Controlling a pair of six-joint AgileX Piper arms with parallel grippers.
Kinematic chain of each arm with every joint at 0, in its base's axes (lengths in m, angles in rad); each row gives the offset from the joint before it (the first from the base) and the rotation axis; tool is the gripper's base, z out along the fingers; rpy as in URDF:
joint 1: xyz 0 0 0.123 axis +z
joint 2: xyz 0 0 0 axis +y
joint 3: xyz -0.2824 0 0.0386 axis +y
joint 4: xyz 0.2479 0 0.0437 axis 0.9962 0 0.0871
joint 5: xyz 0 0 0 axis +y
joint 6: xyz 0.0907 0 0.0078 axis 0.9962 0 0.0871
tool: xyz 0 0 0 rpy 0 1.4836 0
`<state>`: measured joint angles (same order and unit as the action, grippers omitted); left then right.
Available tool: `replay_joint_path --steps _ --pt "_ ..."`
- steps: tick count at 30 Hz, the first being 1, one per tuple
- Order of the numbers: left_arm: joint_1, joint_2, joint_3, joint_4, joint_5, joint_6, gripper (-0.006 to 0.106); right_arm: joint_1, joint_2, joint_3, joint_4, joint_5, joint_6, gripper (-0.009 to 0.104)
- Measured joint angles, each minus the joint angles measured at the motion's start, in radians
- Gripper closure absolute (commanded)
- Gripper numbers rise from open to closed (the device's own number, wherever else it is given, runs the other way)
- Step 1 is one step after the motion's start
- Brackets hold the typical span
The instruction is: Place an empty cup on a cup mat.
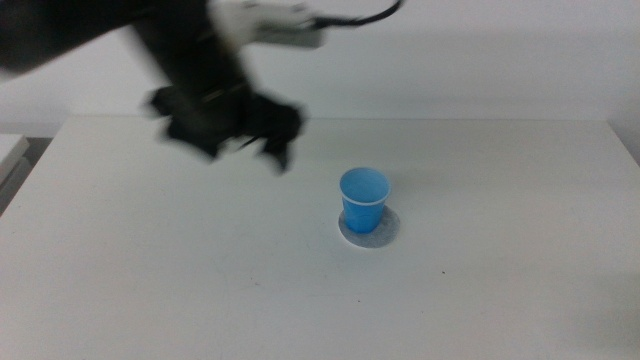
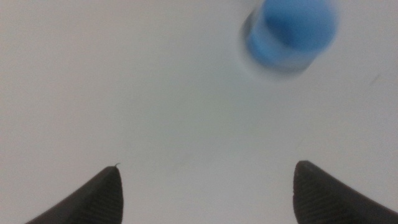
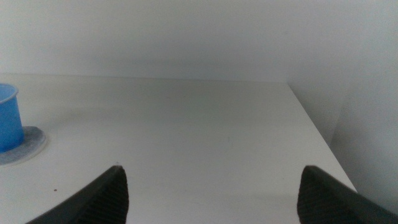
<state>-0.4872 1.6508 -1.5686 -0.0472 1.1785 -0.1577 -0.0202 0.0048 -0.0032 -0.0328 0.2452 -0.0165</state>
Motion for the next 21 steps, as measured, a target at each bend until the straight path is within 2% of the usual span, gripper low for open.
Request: replay_joint_path --steps 5,13,17,21 --pt "0.046 -0.328 0.372 0.056 -0.129 -0.015 0.007 0.0 0.0 0.0 0.0 0.0 0.0 0.002" --pt "0.131 -0.815 0.898 0.155 -0.551 -0.021 0.007 0.0 0.0 0.0 0.0 0.0 0.0 0.002" --pt "0.245 -1.087 1.122 0.151 -0.76 -0.021 0.007 0.0 0.0 0.0 0.0 0.0 0.0 0.002" --pt "0.366 -1.329 1.323 0.116 -0.844 -0.021 0.007 0.0 0.0 0.0 0.0 0.0 0.0 0.002"
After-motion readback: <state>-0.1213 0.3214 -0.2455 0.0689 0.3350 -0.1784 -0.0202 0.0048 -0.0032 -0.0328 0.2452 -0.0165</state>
